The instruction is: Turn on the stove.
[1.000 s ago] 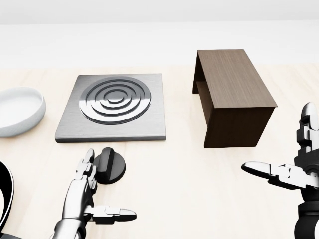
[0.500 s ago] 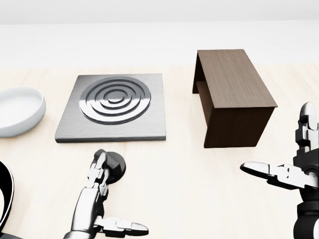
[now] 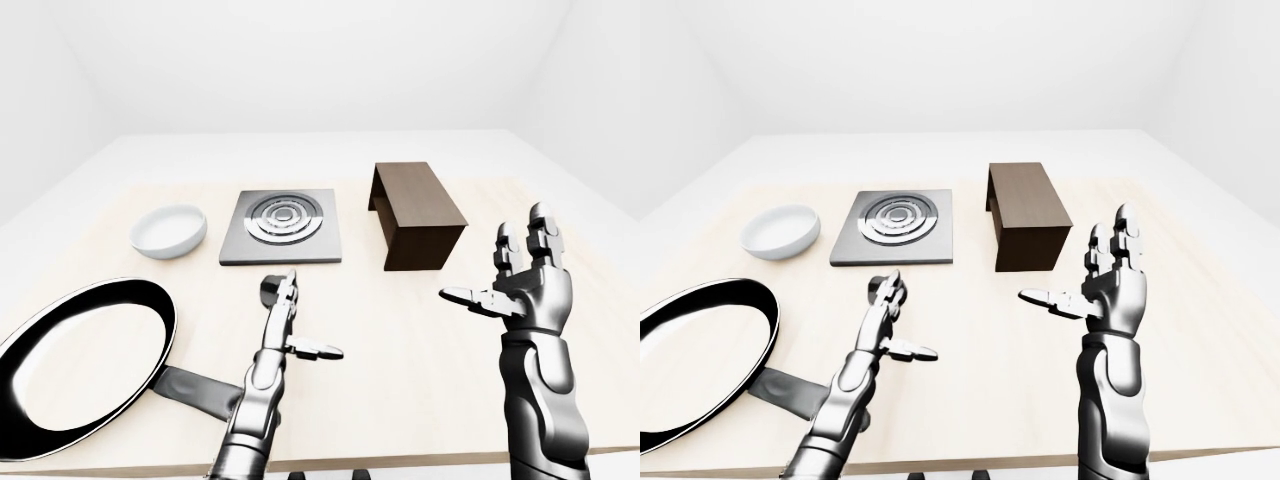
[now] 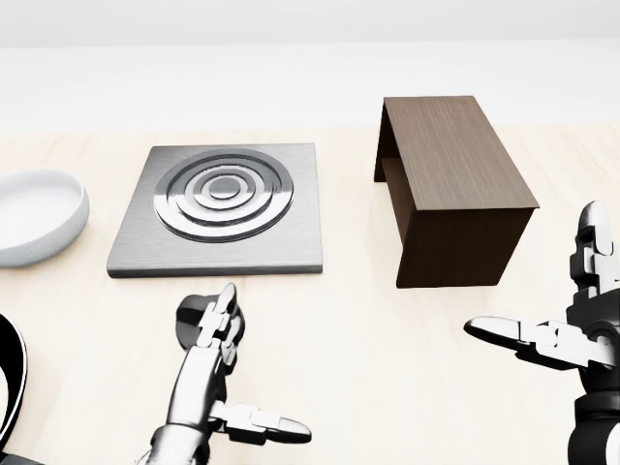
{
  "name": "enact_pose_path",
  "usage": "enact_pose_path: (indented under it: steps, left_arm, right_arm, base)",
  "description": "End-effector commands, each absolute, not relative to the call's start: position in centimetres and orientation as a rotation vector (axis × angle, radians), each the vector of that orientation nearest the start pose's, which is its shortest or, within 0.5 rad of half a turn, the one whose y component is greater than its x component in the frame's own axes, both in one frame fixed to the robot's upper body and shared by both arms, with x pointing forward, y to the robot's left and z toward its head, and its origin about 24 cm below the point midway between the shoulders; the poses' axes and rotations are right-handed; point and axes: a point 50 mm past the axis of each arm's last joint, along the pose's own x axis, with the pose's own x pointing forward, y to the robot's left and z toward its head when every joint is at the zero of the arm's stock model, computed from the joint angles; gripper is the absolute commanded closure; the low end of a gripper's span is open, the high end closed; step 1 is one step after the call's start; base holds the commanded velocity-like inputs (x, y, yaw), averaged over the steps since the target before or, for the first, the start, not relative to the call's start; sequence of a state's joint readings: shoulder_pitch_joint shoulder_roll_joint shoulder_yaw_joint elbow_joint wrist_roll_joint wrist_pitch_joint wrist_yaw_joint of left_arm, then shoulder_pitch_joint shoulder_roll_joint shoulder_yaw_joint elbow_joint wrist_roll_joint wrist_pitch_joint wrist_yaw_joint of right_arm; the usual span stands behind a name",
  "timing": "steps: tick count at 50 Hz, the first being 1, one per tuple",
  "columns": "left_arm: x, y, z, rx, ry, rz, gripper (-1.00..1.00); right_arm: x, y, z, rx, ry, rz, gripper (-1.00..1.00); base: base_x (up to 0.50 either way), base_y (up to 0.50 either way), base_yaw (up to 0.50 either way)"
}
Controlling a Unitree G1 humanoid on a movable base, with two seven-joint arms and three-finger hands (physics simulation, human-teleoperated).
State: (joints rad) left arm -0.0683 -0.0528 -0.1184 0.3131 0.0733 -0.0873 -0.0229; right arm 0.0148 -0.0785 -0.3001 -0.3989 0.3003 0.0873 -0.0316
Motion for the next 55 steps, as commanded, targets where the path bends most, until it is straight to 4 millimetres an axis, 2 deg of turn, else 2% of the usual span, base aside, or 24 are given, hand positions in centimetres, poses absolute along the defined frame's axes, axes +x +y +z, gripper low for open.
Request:
enact_pose_path:
  steps: [1,7,8,24,28,31,35,36,40,43,50,55]
  left_arm:
    - [29.7,9.9,-1.8,0.075,0.272,-0.149,-1.0]
    - [31.5,10.1,-2.8,0.121,0.385,-0.137,-1.0]
    - [34.4,9.4,1.1,0.153,0.264,-0.154,-1.0]
    - [34.7,9.5,1.3,0.156,0.26,-0.152,-1.0]
    - [34.5,9.5,1.4,0.155,0.25,-0.155,-1.0]
    - [34.5,9.2,2.3,0.143,0.192,-0.163,-1.0]
    - [34.0,9.0,5.4,0.136,0.016,-0.168,-1.0]
    - [33.7,8.9,6.7,0.119,-0.051,-0.177,-1.0]
    - [32.4,9.0,9.1,0.107,-0.115,-0.178,-1.0]
    - [31.7,9.2,10.3,0.096,-0.143,-0.176,-1.0]
    - [29.4,10.0,14.1,0.06,-0.332,-0.161,-1.0]
    - [28.4,10.3,14.7,0.046,-0.37,-0.148,-1.0]
  right_arm:
    - [22.9,-22.7,12.9,0.169,-0.344,-0.243,-1.0]
    - [22.9,-22.7,13.0,0.172,-0.349,-0.244,-1.0]
    - [23.0,-22.6,12.6,0.174,-0.335,-0.237,-1.0]
    - [23.0,-22.5,12.6,0.172,-0.335,-0.233,-1.0]
    - [23.0,-22.5,12.6,0.172,-0.334,-0.232,-1.0]
    - [23.0,-22.5,12.5,0.172,-0.329,-0.232,-1.0]
    - [23.1,-22.5,12.6,0.172,-0.331,-0.23,-1.0]
    - [23.0,-22.5,12.7,0.172,-0.335,-0.23,-1.0]
    - [23.0,-22.5,12.7,0.173,-0.338,-0.23,-1.0]
    - [23.0,-22.5,12.7,0.173,-0.338,-0.231,-1.0]
    - [23.0,-22.4,12.7,0.172,-0.339,-0.23,-1.0]
    - [23.0,-22.4,12.5,0.172,-0.33,-0.228,-1.0]
  base:
    - [0.0,0.0,0.0]
    - [0.0,0.0,0.0]
    - [0.0,0.0,0.0]
    - [0.0,0.0,0.0]
    - [0.0,0.0,0.0]
    - [0.0,0.0,0.0]
    - [0.0,0.0,0.0]
    - [0.0,0.0,0.0]
    - [0.0,0.0,0.0]
    - [0.0,0.0,0.0]
    - [0.0,0.0,0.0]
    - [0.0,0.0,0.0]
